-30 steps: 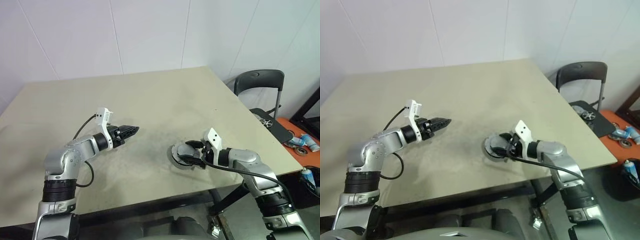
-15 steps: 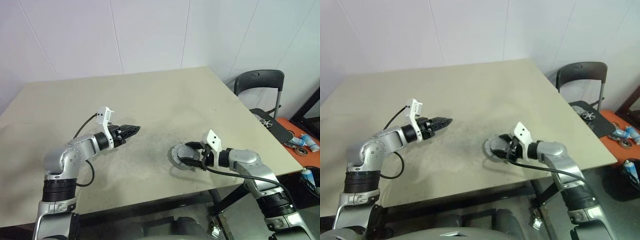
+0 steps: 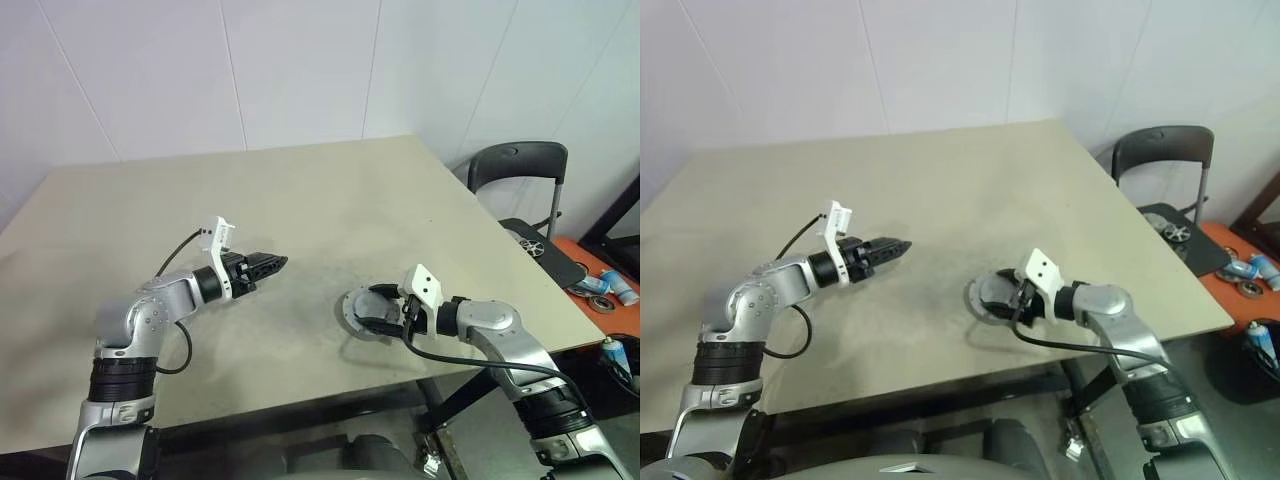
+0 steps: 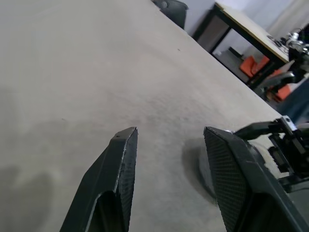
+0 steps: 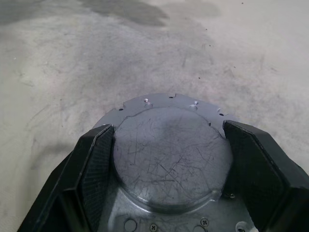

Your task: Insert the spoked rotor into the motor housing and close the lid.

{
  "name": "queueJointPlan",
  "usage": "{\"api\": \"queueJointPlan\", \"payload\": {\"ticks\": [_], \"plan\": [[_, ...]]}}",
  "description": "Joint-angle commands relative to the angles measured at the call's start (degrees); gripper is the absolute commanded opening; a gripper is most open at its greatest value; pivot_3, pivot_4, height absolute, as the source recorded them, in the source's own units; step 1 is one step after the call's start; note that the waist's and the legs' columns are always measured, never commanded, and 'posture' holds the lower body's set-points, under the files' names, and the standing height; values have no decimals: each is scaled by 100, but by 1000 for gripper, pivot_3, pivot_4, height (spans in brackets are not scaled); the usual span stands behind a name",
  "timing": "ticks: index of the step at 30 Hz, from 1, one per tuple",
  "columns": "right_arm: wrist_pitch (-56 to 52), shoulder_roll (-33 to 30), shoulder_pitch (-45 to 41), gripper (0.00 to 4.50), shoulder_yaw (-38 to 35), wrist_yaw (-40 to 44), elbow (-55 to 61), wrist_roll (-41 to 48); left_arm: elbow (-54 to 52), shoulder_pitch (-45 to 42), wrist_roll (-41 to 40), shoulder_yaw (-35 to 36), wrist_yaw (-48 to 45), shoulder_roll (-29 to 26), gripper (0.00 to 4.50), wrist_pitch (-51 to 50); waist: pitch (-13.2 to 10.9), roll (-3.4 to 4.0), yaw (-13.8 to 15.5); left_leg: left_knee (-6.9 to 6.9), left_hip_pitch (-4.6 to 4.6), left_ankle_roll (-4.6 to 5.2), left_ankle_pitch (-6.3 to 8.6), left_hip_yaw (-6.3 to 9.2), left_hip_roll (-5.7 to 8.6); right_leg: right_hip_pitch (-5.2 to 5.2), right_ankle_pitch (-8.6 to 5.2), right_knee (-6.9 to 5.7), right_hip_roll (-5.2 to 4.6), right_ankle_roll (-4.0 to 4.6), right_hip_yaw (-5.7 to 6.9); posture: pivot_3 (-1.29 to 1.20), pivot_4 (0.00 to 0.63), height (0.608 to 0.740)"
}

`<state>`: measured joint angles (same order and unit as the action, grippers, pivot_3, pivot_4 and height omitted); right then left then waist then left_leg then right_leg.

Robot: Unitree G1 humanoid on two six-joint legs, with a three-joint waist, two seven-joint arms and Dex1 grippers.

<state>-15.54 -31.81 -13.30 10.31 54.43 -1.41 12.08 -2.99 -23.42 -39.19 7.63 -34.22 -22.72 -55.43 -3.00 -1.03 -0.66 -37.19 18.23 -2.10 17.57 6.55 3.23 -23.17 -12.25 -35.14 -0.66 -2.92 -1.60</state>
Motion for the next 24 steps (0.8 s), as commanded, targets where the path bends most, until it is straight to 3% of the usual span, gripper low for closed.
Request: {"api": "queueJointPlan", "payload": {"ticks": [1, 11, 15, 24], "plan": [[-73, 10, 123, 3266, 239, -52, -298, -283, -28, -253, 34, 5, 20, 15, 2325, 135, 0, 0, -6, 0, -2, 0, 0, 0, 0, 3, -1, 0, 1, 1, 0, 0, 0, 740], [-374, 492, -169, 3266, 376, -223, -551, -242, -18, -240, 84, 0, 62, 85, 2325, 168, 13, -16, -81, 1, -18, -1, 0, -3, -10, 10, 0, -11, 7, 1, -4, 0, 0, 740], [-353, 732, -353, 3266, 444, -228, -756, -294, -63, -247, 83, 19, 68, 62, 2325, 133, 9, -13, -231, 11, -83, -4, 2, -1, -21, 71, -5, -10, 15, 5, 2, 0, 0, 740], [-106, 1536, -985, 3266, 660, -263, -1510, -488, -54, -265, 72, 36, 34, -11, 2325, 119, 5, -23, -557, 12, -106, -18, 11, -30, -90, 63, -4, 2, 13, 5, 69, 0, 0, 740]]}}
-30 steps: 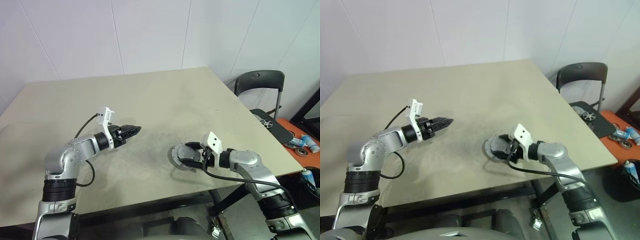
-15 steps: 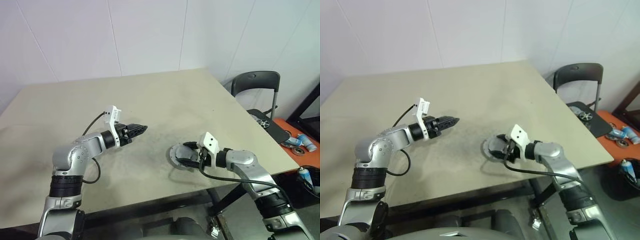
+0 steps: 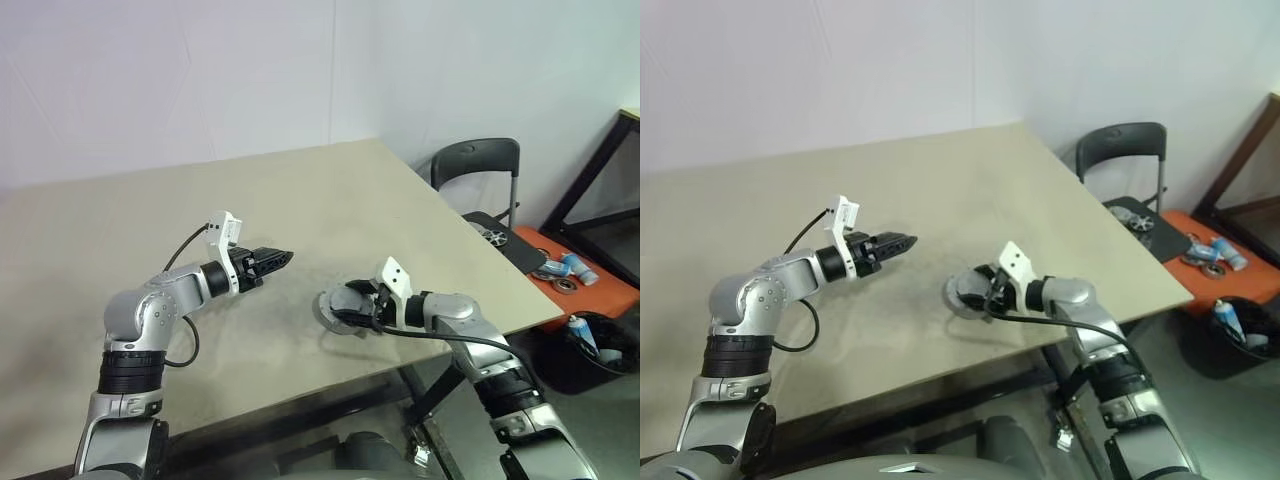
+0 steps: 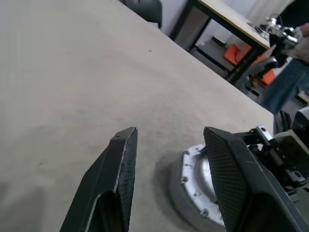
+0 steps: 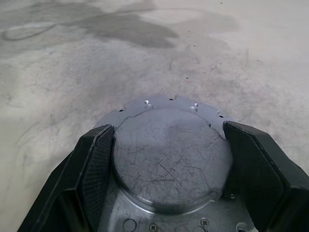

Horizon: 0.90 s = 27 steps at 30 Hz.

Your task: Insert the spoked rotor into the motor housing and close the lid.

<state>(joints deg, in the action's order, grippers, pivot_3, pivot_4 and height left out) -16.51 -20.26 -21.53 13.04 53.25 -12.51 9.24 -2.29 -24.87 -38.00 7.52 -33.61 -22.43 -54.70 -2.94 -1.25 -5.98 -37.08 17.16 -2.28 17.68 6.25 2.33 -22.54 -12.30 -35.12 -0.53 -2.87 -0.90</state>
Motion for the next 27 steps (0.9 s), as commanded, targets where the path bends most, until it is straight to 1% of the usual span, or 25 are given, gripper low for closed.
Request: {"api": "queueJointPlan", "payload": {"ticks": [1, 3, 4, 5, 6, 7, 8, 12, 13, 15, 18, 21, 25, 27], "plan": [[24, 482, -234, 3266, 414, -132, -478, -232, -125, -119, -44, 43, -28, -37, 2325, 52, -1, -2, -41, 0, -8, -2, 1, 1, -8, -4, 0, 0, 0, 0, 15, 0, 0, 740], [79, 612, -322, 3266, 429, -101, -594, -293, -124, -120, -39, 40, -22, -27, 2325, 59, -3, 5, -104, -1, -13, -4, 4, 9, -18, -17, 0, 12, -1, 0, 52, 0, 0, 740], [105, 688, -381, 3266, 432, -73, -668, -308, -130, -122, -38, 35, -9, -11, 2325, 60, -2, 25, -130, -2, -6, -4, 4, 19, -27, -21, 0, 40, -2, 1, 100, 0, 0, 740], [128, 744, -419, 3266, 435, -59, -726, -320, -130, -120, -38, 35, -8, -5, 2325, 65, -8, 41, -137, 1, 12, -4, 5, 29, -50, -21, 1, 98, 2, 1, 159, 0, 0, 740], [194, 813, -494, 3266, 459, -45, -834, -356, -143, -116, -38, 26, 8, 18, 2325, 66, -12, 47, -133, 4, 24, -3, 5, 36, -97, -25, 1, 148, -6, 1, 234, 0, 0, 740], [262, 856, -553, 3266, 483, -14, -915, -387, -156, -109, -36, 16, 22, 40, 2325, 68, -13, 50, -133, 3, 26, -3, 5, 36, -120, -25, 2, 175, -18, 1, 294, 0, 0, 740], [316, 883, -591, 3266, 496, 10, -975, -413, -164, -104, -34, 11, 31, 54, 2325, 69, -14, 50, -132, 5, 24, -3, 5, 41, -129, -30, 2, 186, -24, 1, 327, 0, 0, 740], [345, 980, -775, 3266, 408, 69, -1078, -383, -175, -114, -41, -6, 41, 103, 2325, 66, -14, 49, -104, 17, 12, -14, 12, 30, -150, -53, 11, 150, -25, 7, 329, 0, 0, 740], [327, 985, -809, 3266, 378, 81, -1076, -366, -166, -126, -44, -9, 41, 109, 2325, 65, -14, 48, -98, 17, 12, -19, 15, 23, -149, -62, 57, 143, -24, 23, 321, 0, 0, 740], [310, 975, -824, 3266, 347, 102, -1064, -356, -139, -146, -38, -11, 35, 115, 2325, 70, -14, 47, -93, 16, 7, -21, 16, 16, -127, -86, 85, 95, -18, 23, 301, 0, 0, 740], [326, 947, -802, 3266, 352, 125, -1035, -388, -93, -178, -14, -16, 32, 134, 2325, 80, -14, 47, -81, 38, 1, -20, 16, 20, -125, -94, 94, 81, 1, 35, 295, 0, 0, 740], [309, 854, -740, 3266, 324, 160, -915, -378, -104, -191, -13, -29, 55, 166, 2325, 69, -14, 47, -70, 86, -34, -20, 15, 17, -122, -91, 93, 80, 0, 36, 295, 0, 0, 740], [-45, 724, -693, 3266, 30, 266, -498, -21, -135, -200, -22, -27, 77, 205, 2325, 46, -16, 48, -52, 104, -42, -20, 15, 17, -120, -91, 93, 80, 0, 37, 295, 0, 0, 740], [-249, 650, -675, 3266, -83, 381, -223, 195, -129, -211, -25, -22, 89, 219, 2325, 46, -20, 51, 24, 107, -38, -22, 17, 17, -115, -92, 94, 81, -2, 37, 285, 0, 0, 740]]}}
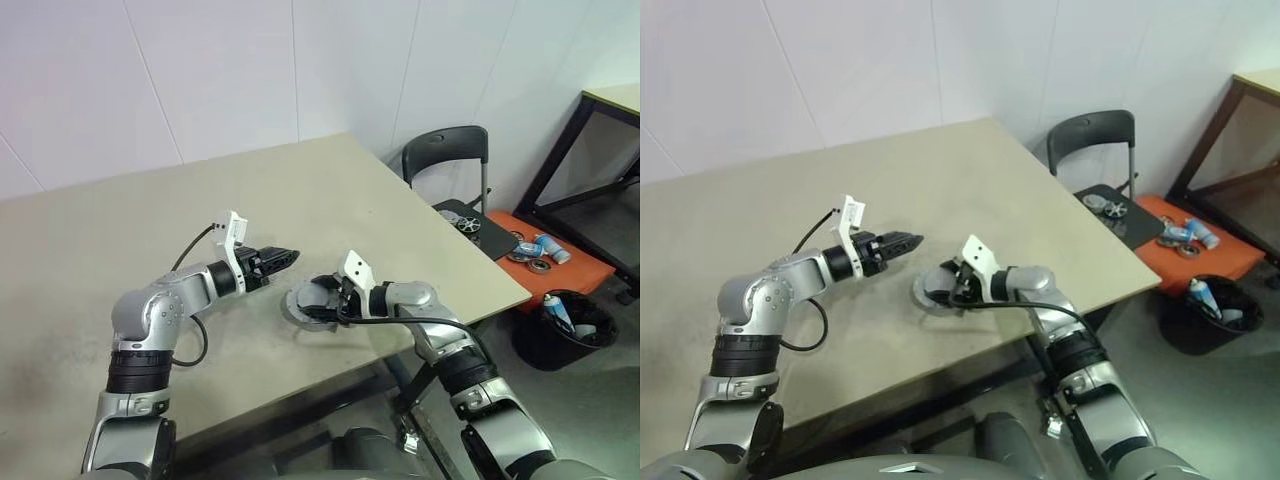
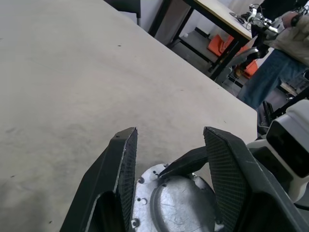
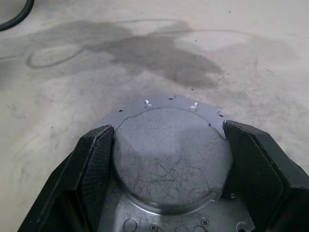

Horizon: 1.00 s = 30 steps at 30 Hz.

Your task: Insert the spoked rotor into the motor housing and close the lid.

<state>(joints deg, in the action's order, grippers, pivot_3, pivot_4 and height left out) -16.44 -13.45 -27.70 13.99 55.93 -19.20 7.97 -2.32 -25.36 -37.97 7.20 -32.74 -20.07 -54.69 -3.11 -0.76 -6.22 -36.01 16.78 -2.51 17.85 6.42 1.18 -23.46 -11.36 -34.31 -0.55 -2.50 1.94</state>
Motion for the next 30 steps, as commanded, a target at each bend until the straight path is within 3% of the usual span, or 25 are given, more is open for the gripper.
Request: {"api": "queueJointPlan", "payload": {"ticks": [1, 8, 22, 30], "plan": [[-296, -73, -46, 3266, -197, 150, 556, 373, -117, -166, -29, 10, 4, -15, 2325, 51, -5, 6, 83, -1, 5, -5, 3, -1, 5, -3, 3, 0, -2, 4, -6, 0, 0, 740], [-534, -347, 19, 3266, -235, 302, 1057, 564, -74, -136, -23, -8, -26, 13, 2325, 111, -7, 7, 272, -20, 75, -37, 18, -21, 38, -94, 54, 6, -14, 95, -43, 0, 0, 740], [-356, -1064, 343, 3266, -239, 533, 1075, 499, -265, 129, -33, -15, 22, 79, 2325, 145, -9, 2, 420, -23, 84, -51, 30, -72, 46, -99, 54, 15, -14, 94, -81, 0, 0, 740], [-190, -945, 475, 3266, -124, 217, 1069, 337, -317, 97, -49, -30, 94, 126, 2325, 83, -6, -5, 517, -23, 78, -48, 32, -128, 48, -94, 54, 12, -9, 92, -131, 0, 0, 740]]}}
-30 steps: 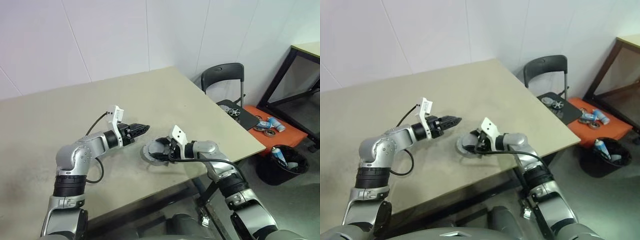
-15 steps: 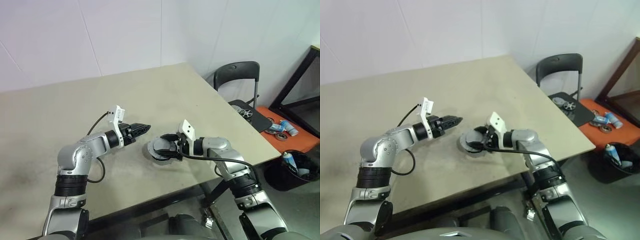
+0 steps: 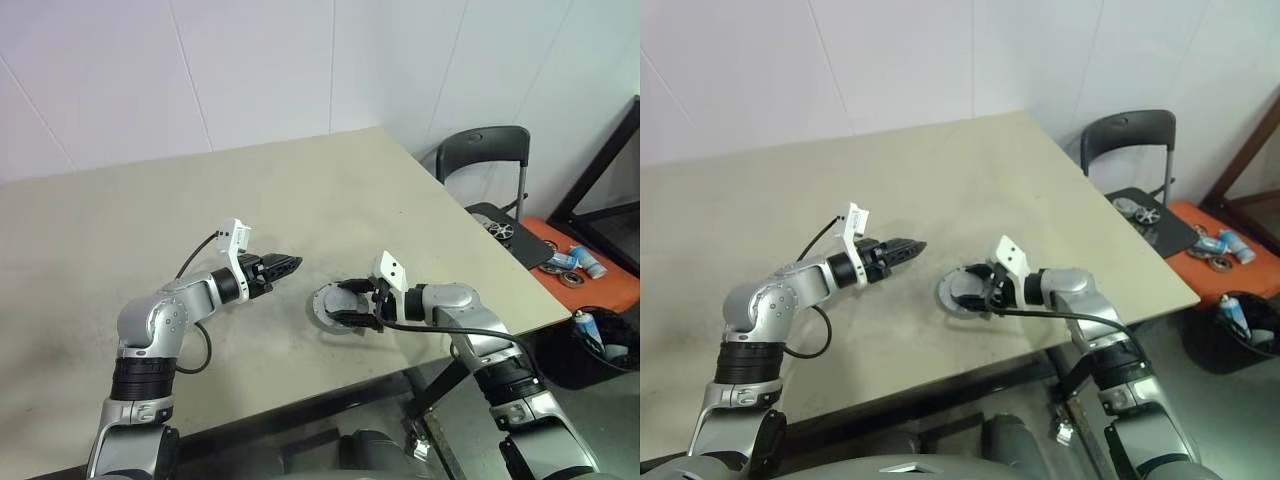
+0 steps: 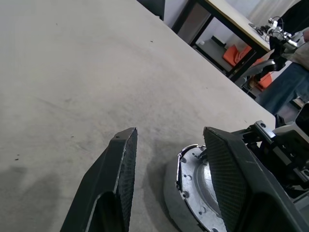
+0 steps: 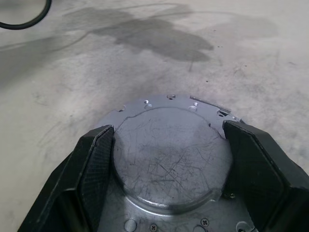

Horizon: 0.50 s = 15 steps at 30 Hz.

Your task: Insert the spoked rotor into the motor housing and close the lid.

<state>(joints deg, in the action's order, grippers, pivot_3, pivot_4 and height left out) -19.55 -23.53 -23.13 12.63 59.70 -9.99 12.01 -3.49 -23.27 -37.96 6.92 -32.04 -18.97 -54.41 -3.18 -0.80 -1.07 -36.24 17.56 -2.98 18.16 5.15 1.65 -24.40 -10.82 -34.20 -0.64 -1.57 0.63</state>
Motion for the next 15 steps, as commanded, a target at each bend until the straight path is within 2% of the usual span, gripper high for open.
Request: {"api": "queueJointPlan", "payload": {"ticks": [1, 15], "plan": [[123, 88, 34, 3266, 2, -222, 167, -68, -206, -121, -56, -2, 34, 22, 2325, 42, 1, -4, 4, 0, -3, 0, 0, -7, 0, 1, 0, 0, 0, 0, -6, 0, 0, 740], [-20, 100, 139, 3266, -183, -526, 391, 82, -295, -207, -158, 66, 134, 26, 2325, -147, 4, -10, 2, -9, -10, 7, 4, -35, 1, 4, 7, 0, 7, -11, -35, 0, 0, 740]]}}
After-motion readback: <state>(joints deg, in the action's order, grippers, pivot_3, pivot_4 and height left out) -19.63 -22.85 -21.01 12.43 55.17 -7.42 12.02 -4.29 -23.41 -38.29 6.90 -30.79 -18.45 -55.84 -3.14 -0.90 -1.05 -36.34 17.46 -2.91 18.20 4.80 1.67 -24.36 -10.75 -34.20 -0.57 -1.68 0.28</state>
